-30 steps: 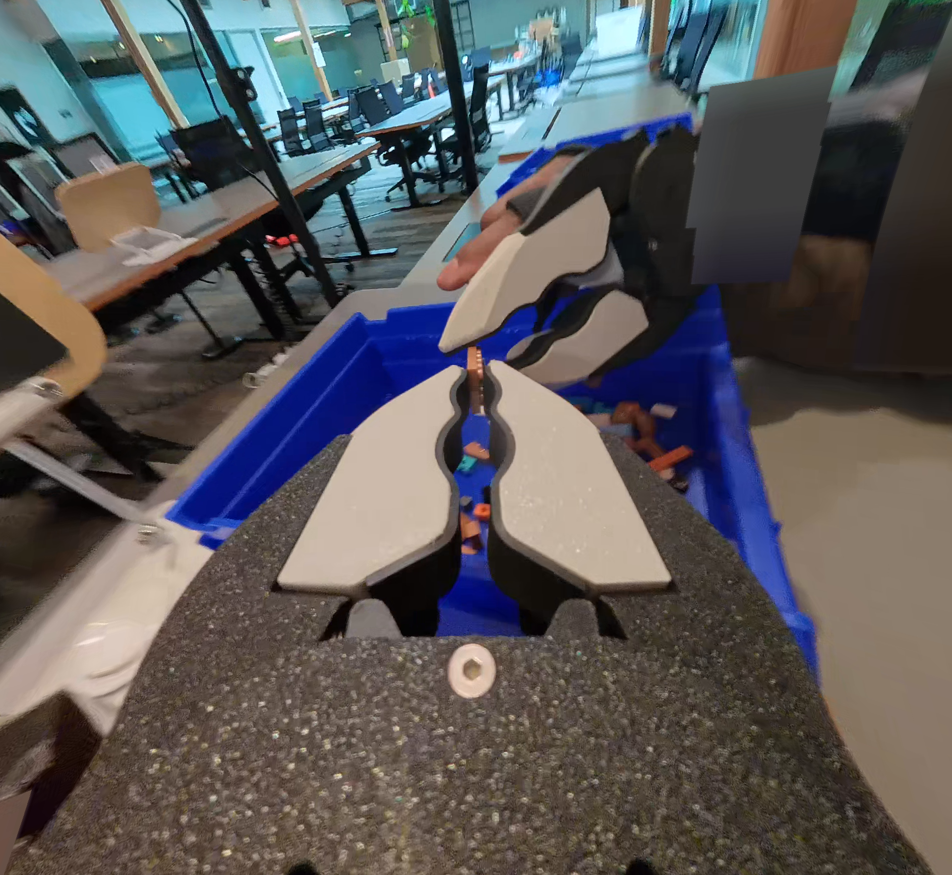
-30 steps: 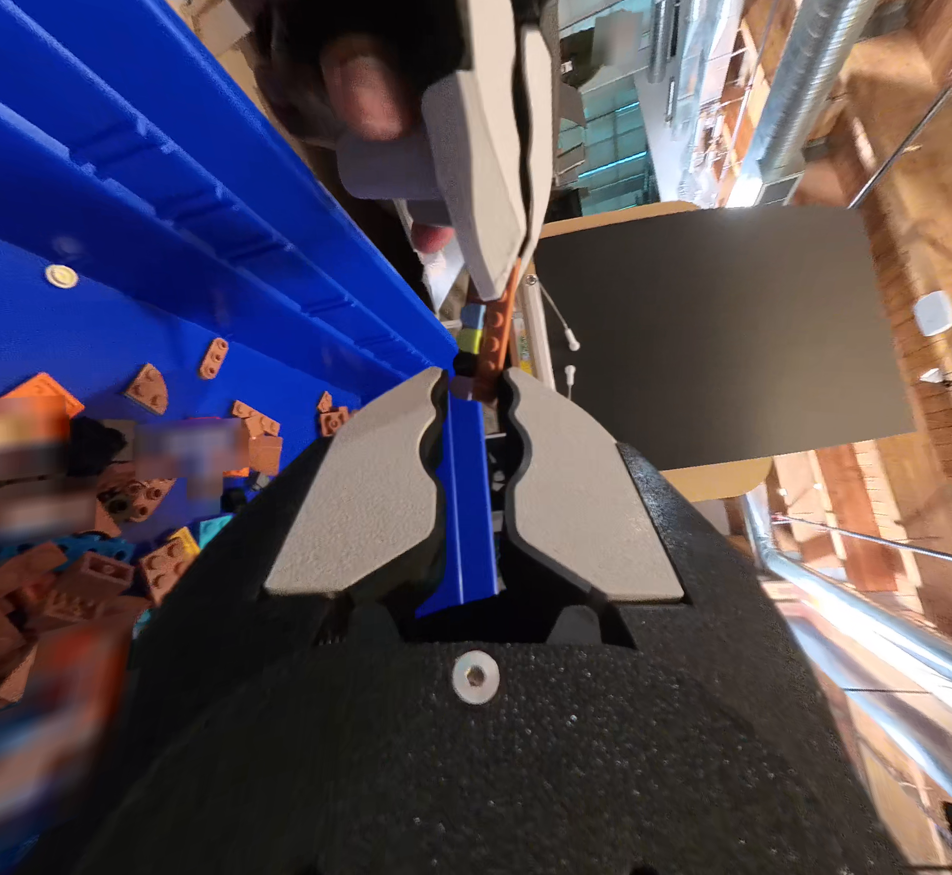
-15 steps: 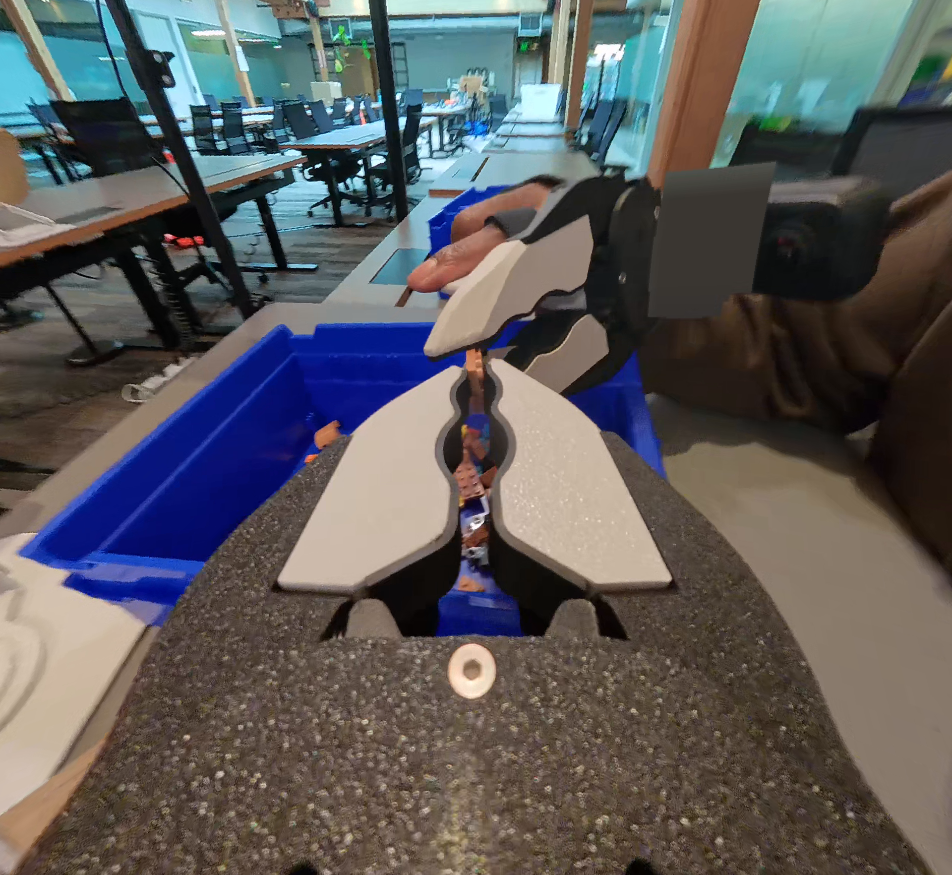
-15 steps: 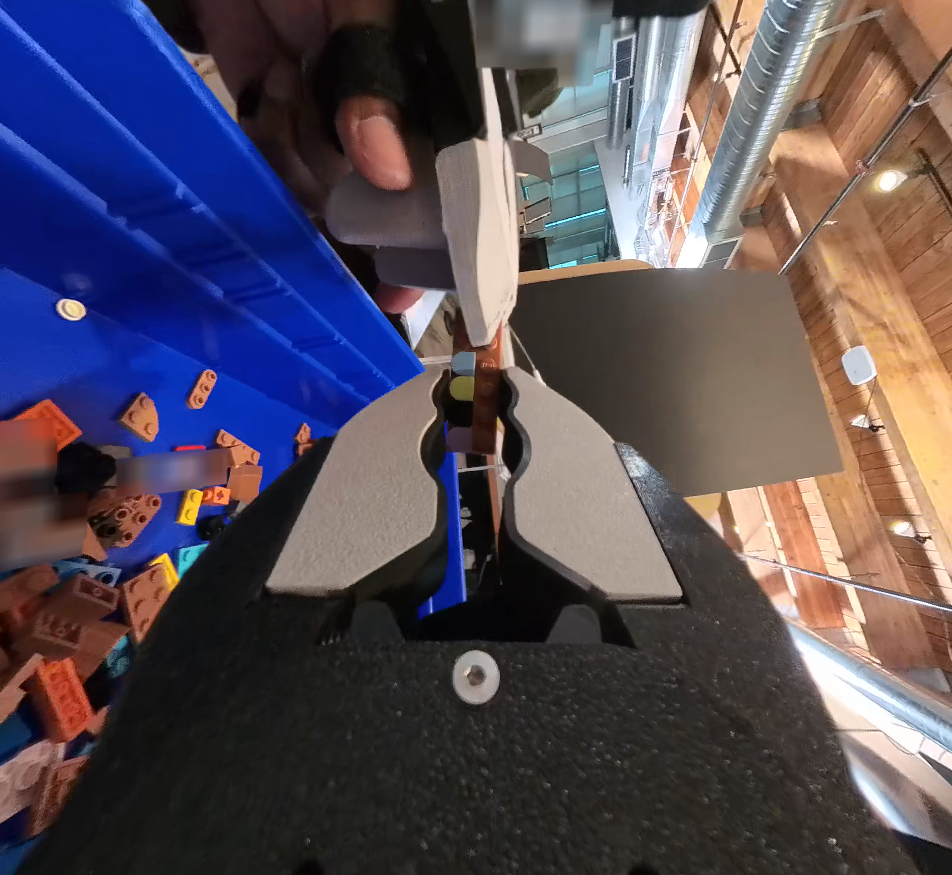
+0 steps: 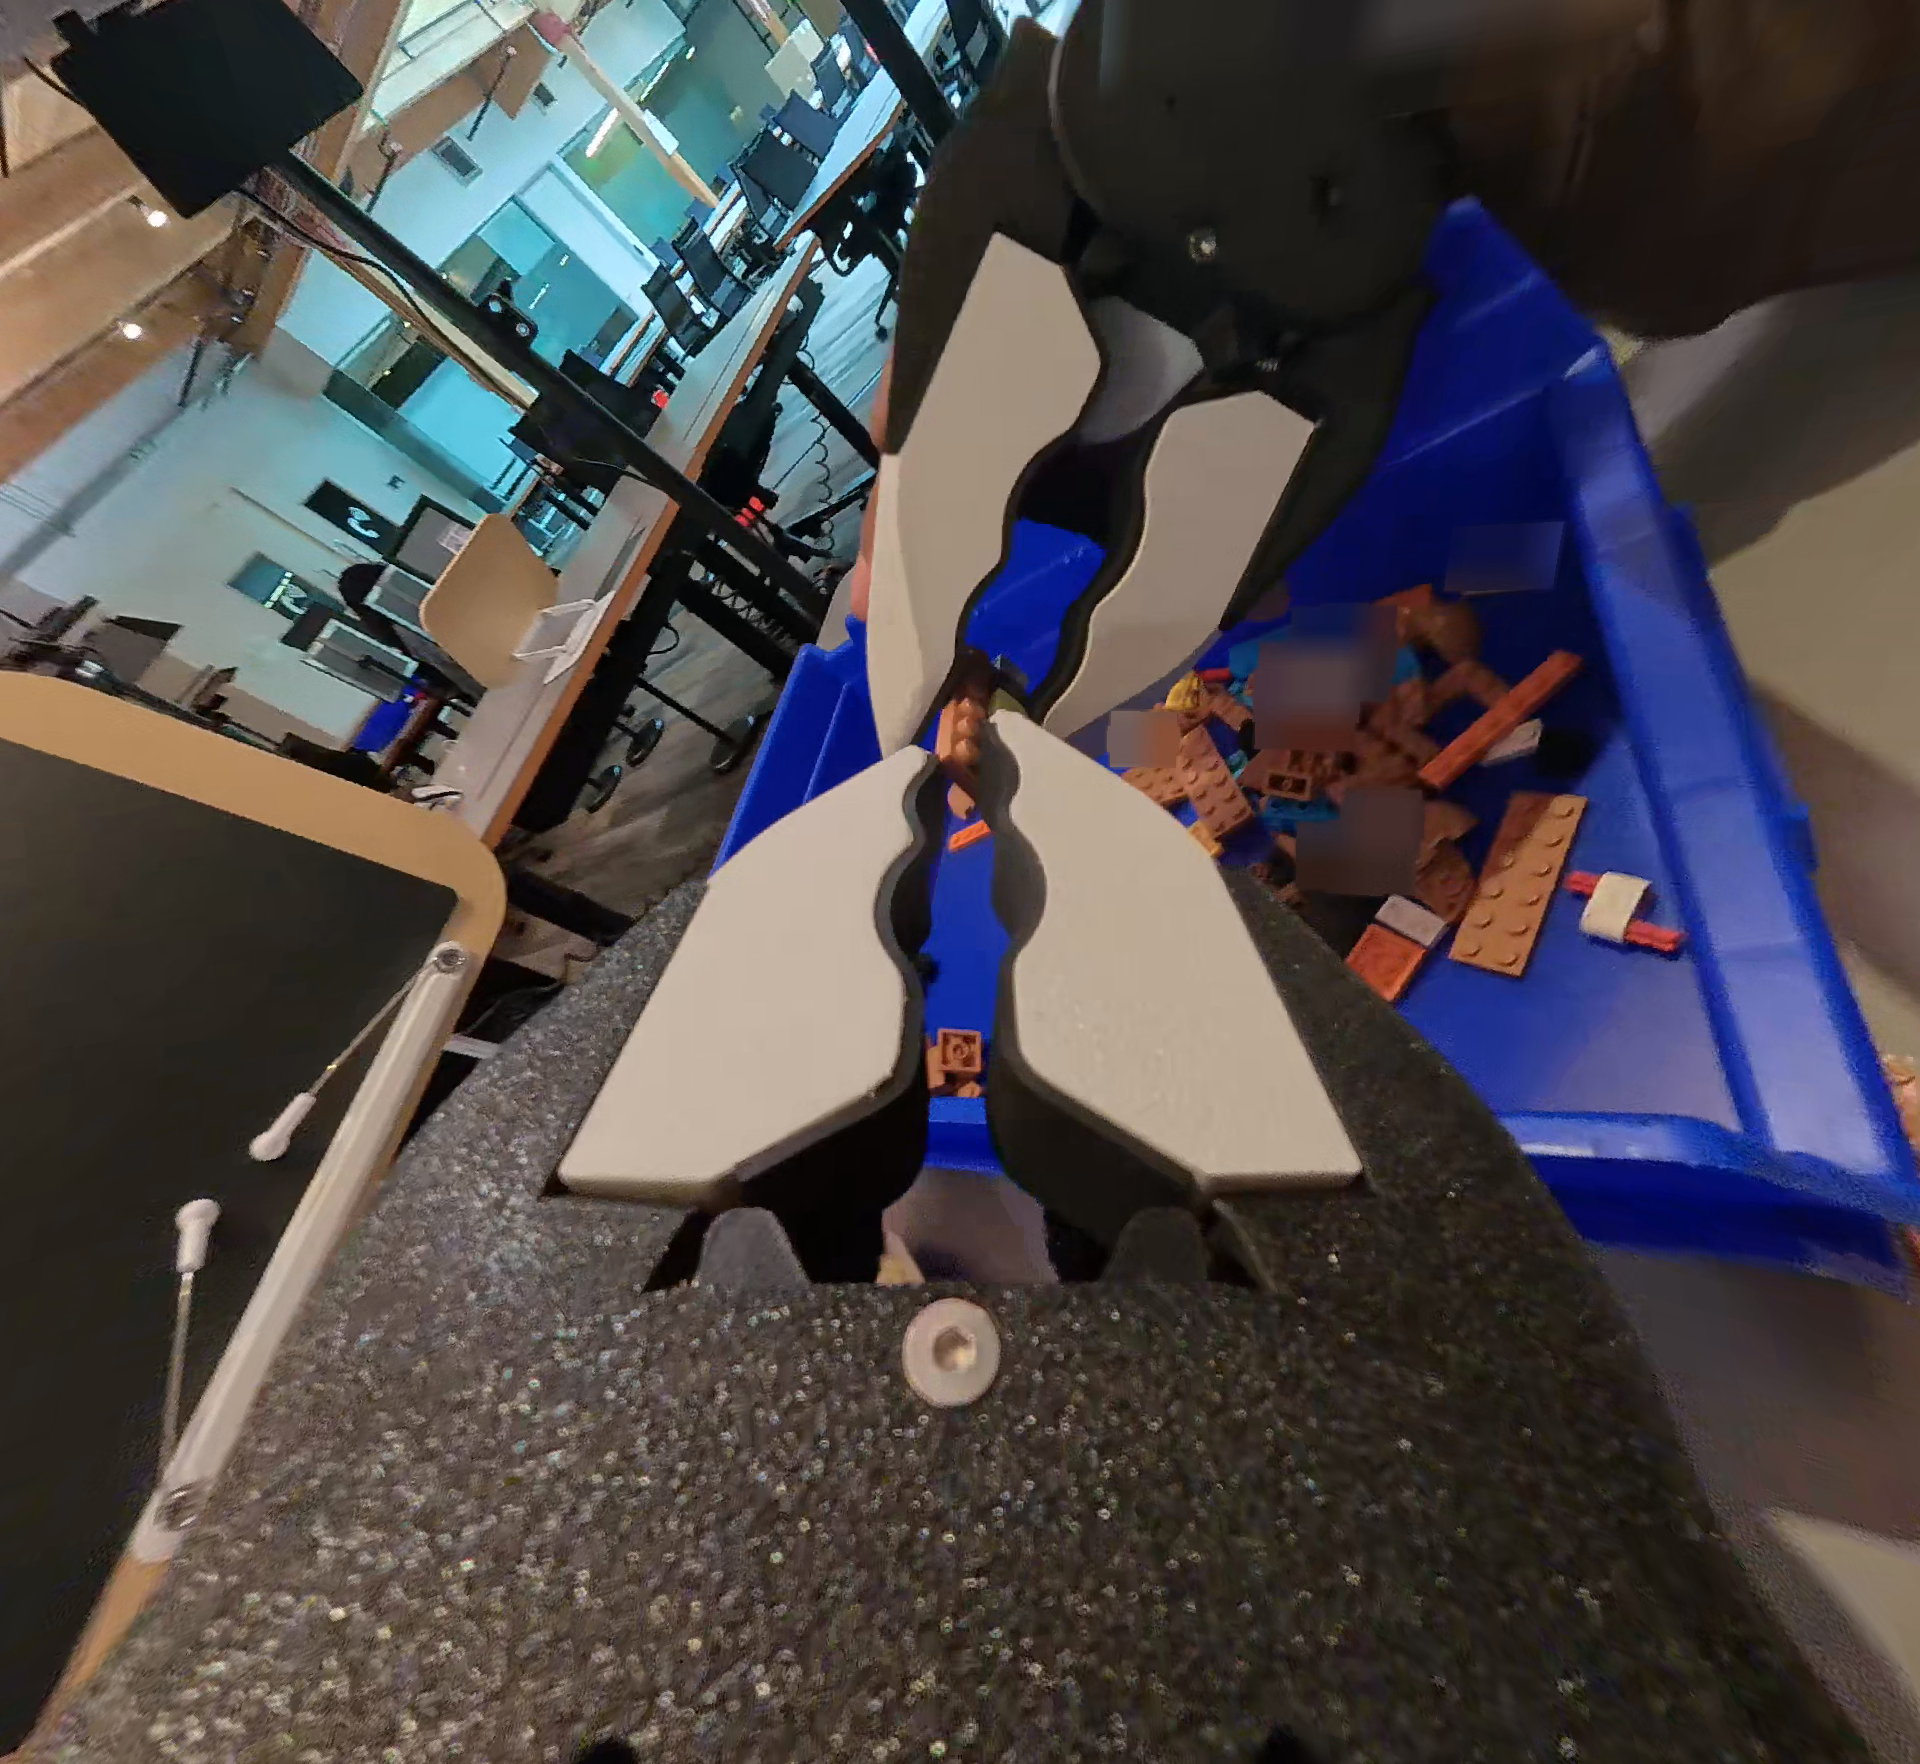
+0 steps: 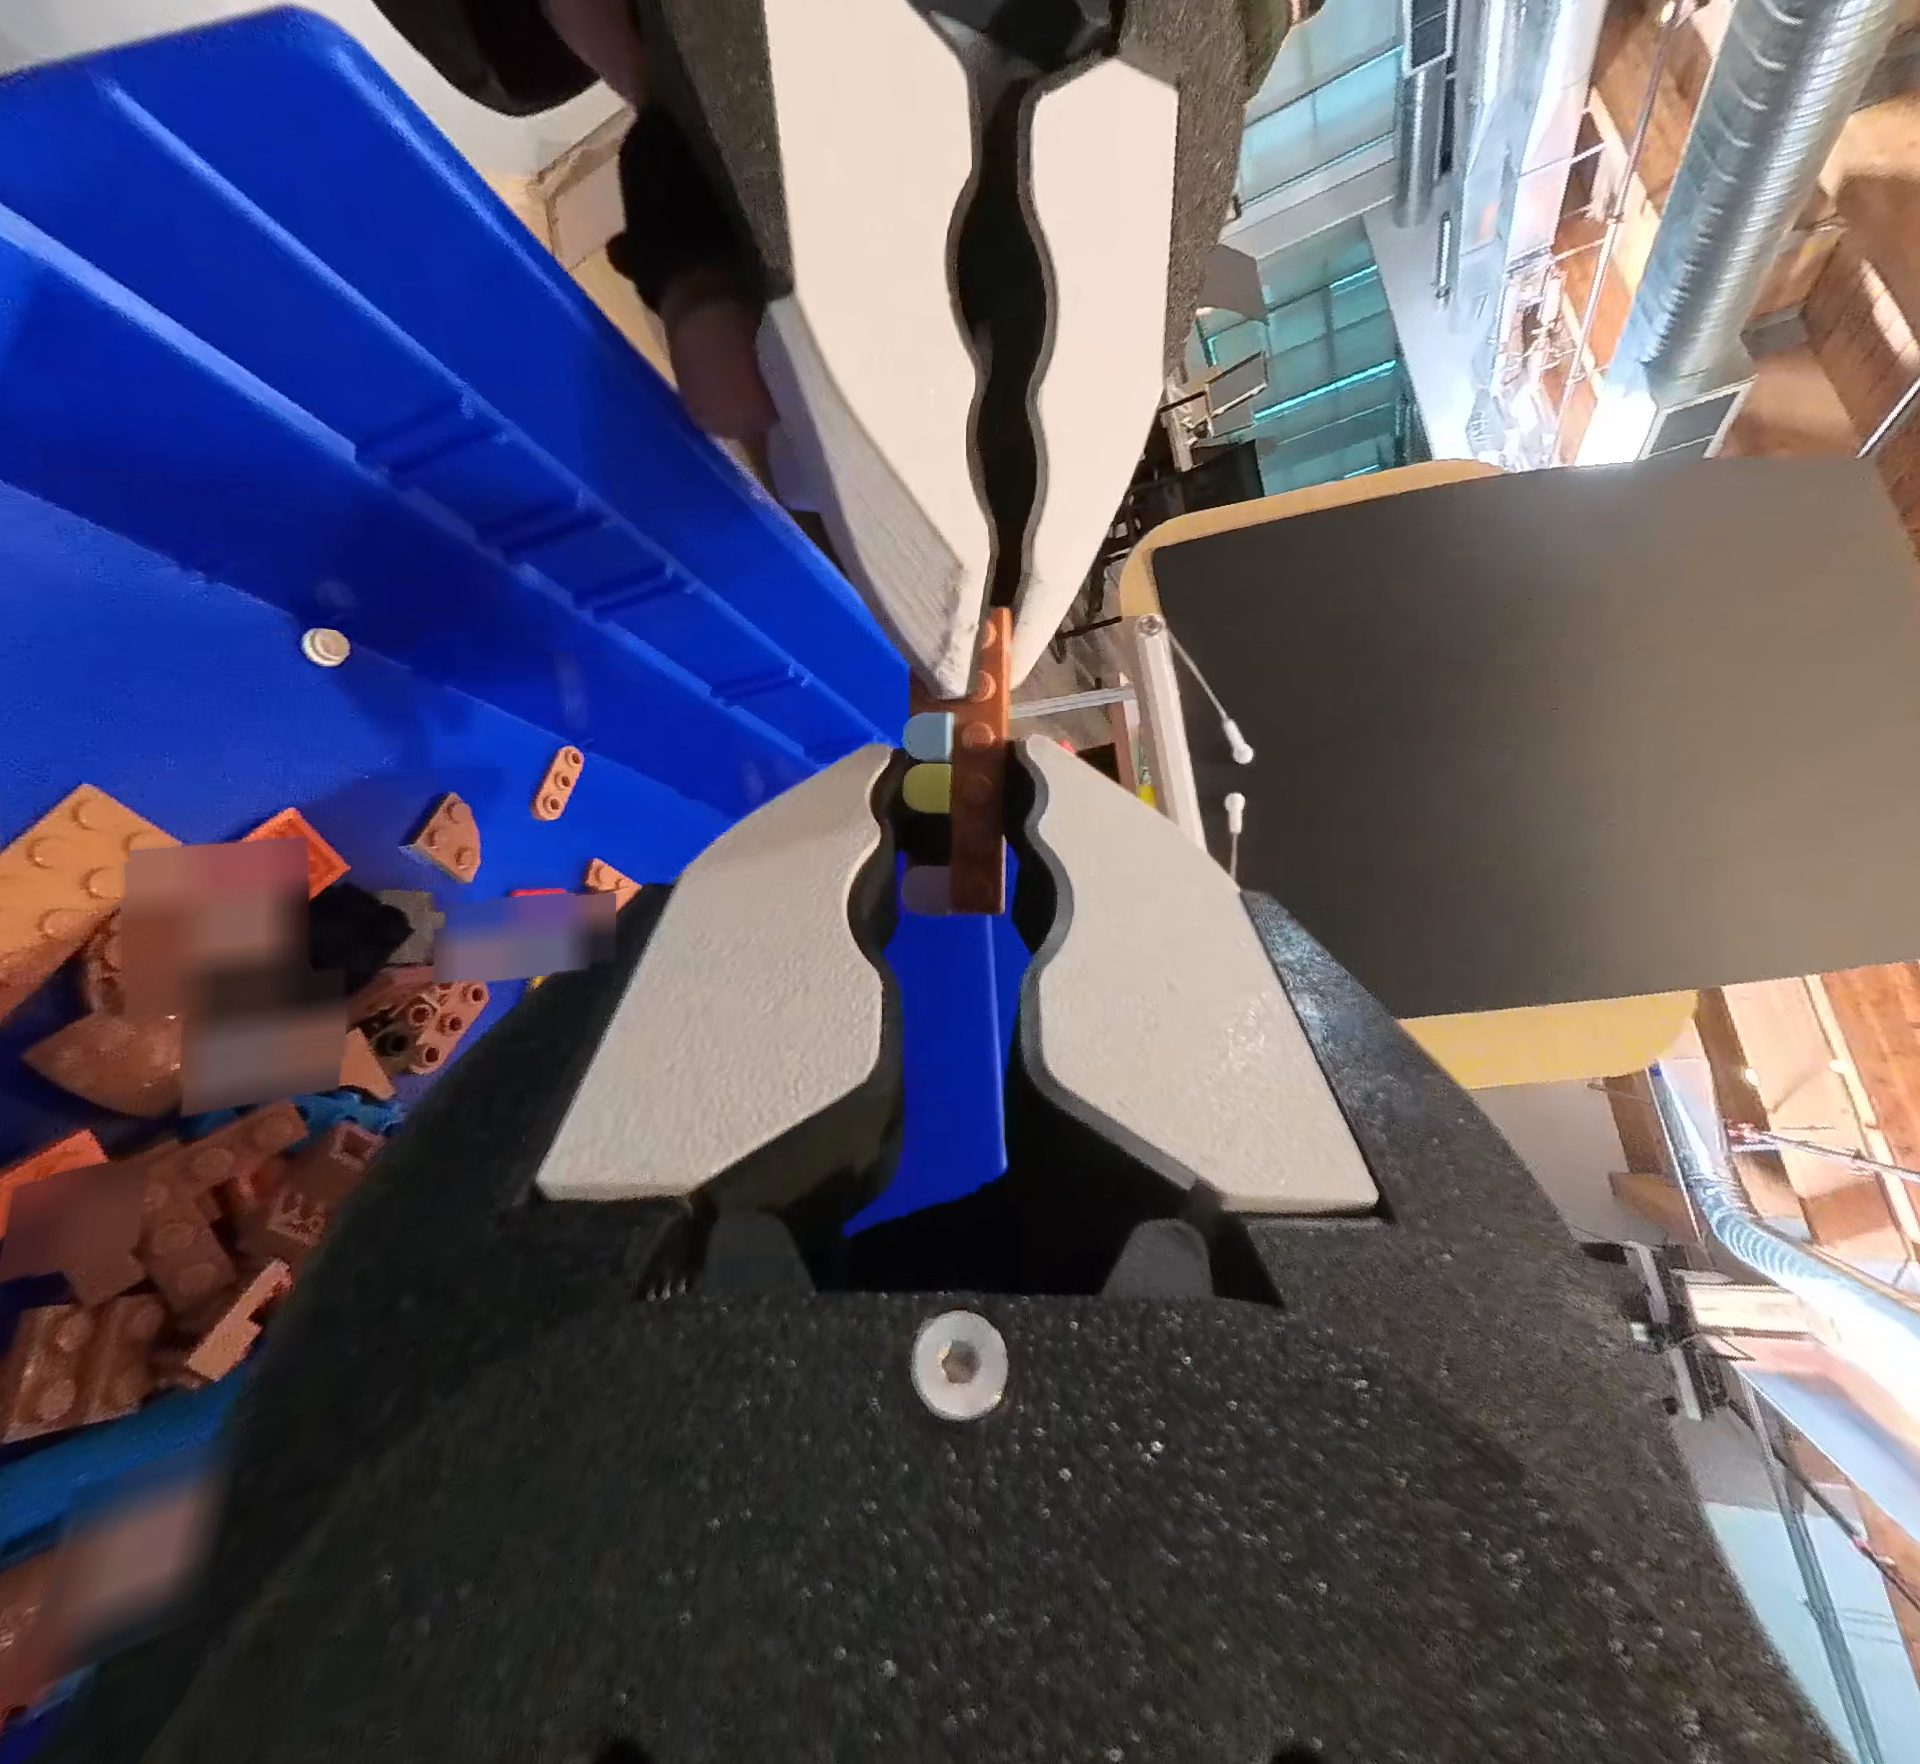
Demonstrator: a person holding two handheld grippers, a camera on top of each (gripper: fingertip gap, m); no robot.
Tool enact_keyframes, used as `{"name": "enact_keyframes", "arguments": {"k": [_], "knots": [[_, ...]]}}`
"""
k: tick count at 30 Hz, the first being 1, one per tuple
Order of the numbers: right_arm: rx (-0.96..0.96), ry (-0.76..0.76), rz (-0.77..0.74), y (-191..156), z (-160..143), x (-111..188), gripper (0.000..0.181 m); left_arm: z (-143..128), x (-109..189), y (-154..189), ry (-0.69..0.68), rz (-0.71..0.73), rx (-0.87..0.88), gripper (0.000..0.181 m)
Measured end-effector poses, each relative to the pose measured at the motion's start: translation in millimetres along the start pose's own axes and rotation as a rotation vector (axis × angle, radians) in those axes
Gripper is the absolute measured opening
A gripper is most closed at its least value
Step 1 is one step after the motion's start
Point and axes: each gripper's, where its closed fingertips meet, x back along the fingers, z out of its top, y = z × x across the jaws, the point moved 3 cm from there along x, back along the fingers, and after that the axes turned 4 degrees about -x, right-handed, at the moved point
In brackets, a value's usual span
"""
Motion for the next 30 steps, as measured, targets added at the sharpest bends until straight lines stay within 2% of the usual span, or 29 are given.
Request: {"name": "enact_keyframes", "arguments": {"k": [4,5,6,9,13,18,23,25,27,30], "knots": [[-0.002,-0.025,0.021,-2.9,-3.7,-2.1,0.018,-3.8,-2.3,2.5,-0.058,0.026,-0.101,0.007],[-0.010,-0.031,0.024,-3.0,-4.4,-2.3,0.010,-6.8,-3.2,3.4,-0.092,0.035,-0.145,0.006],[-0.025,-0.030,0.032,-3.0,-4.8,-2.4,0.009,-5.6,-3.1,4.0,-0.097,0.043,-0.179,0.006],[0.006,-0.049,0.031,-4.4,-6.3,-4.0,0.009,-6.8,-4.0,4.8,-0.125,0.031,-0.179,0.006],[0.051,-0.069,-0.002,-3.1,-9.6,-5.4,0.015,-7.0,-5.2,1.3,-0.099,0.010,-0.012,0.005],[0.122,-0.080,-0.085,4.1,-8.3,-4.9,0.033,4.1,-3.5,-6.9,0.067,-0.067,0.399,0.004],[0.183,0.009,-0.210,15.7,9.3,4.0,0.034,11.5,-2.2,-9.3,0.168,-0.173,0.720,0.005],[0.221,0.022,-0.247,17.7,14.5,6.6,0.030,13.9,-3.5,-7.4,0.188,-0.203,0.789,0.005],[0.268,0.009,-0.238,13.7,15.9,6.4,0.017,15.6,-4.4,-6.7,0.196,-0.211,0.826,0.005],[0.252,0.001,-0.222,13.1,16.2,6.2,0.017,16.1,-3.4,-6.1,0.161,-0.187,0.739,0.005]]}}
